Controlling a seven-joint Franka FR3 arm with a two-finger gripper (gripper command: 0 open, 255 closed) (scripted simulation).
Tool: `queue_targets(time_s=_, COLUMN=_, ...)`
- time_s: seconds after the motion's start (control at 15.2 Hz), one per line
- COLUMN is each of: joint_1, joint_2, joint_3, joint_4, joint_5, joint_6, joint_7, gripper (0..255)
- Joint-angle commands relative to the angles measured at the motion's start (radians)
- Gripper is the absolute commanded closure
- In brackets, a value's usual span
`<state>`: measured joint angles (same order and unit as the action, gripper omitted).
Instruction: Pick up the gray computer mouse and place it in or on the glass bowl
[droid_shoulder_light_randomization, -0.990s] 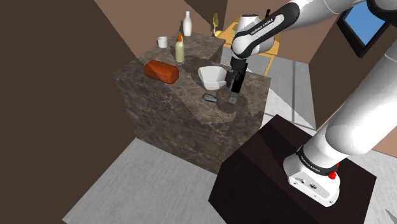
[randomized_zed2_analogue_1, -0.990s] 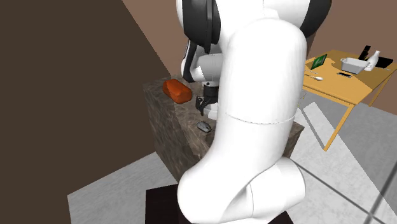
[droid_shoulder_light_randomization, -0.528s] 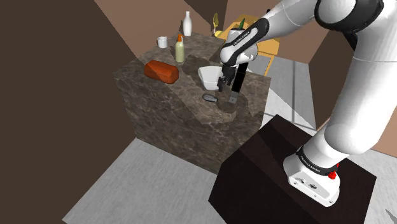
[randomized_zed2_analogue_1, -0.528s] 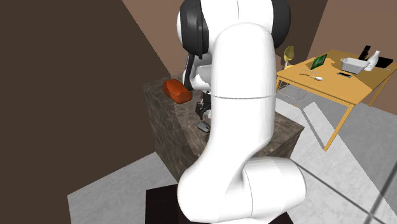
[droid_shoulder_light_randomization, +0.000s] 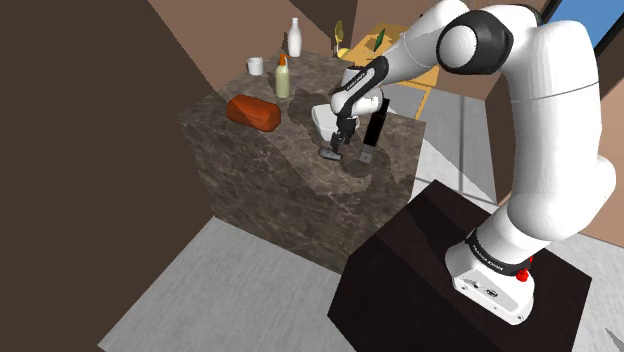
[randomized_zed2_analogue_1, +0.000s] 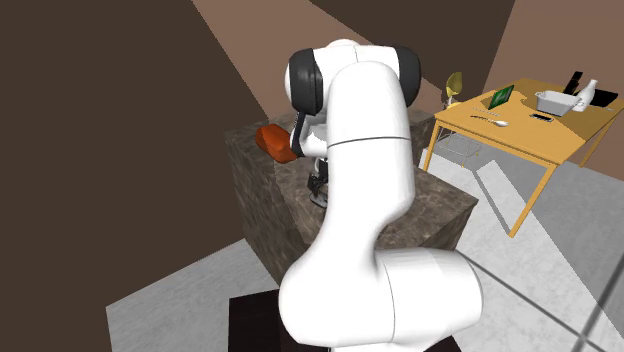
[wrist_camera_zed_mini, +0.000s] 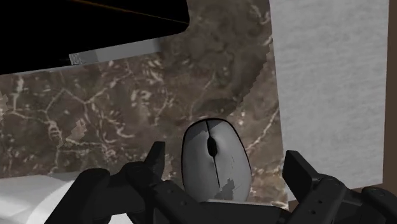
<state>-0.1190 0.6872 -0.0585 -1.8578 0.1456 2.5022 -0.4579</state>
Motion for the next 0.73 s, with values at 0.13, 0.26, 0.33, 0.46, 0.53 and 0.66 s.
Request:
queue_targets(time_s=0.13, joint_1=-0.009, joint_2=0.074, joint_3=0.01, joint_4=0.058, joint_5=0.006, joint_6=0.014, joint_7=-0.012, gripper=0)
queue_targets(time_s=0.26, joint_1=-0.01, joint_2=0.096, joint_3=0.012, joint_4=0.065, joint_5=0.008, joint_6=0.029, joint_7=-0.013, gripper=0)
queue_targets(time_s=0.33, joint_1=-0.01, joint_2=0.108, joint_3=0.013, joint_4=0.069, joint_5=0.009, joint_6=0.037, joint_7=-0.014, gripper=0)
queue_targets(time_s=0.46, joint_1=-0.011, joint_2=0.138, joint_3=0.016, joint_4=0.081, joint_5=0.011, joint_6=0.055, joint_7=-0.015, gripper=0)
queue_targets(time_s=0.53, joint_1=-0.011, joint_2=0.138, joint_3=0.016, joint_4=0.08, joint_5=0.011, joint_6=0.056, joint_7=-0.015, gripper=0)
queue_targets(time_s=0.66, joint_1=-0.011, joint_2=0.138, joint_3=0.016, joint_4=0.081, joint_5=0.011, joint_6=0.055, joint_7=-0.015, gripper=0)
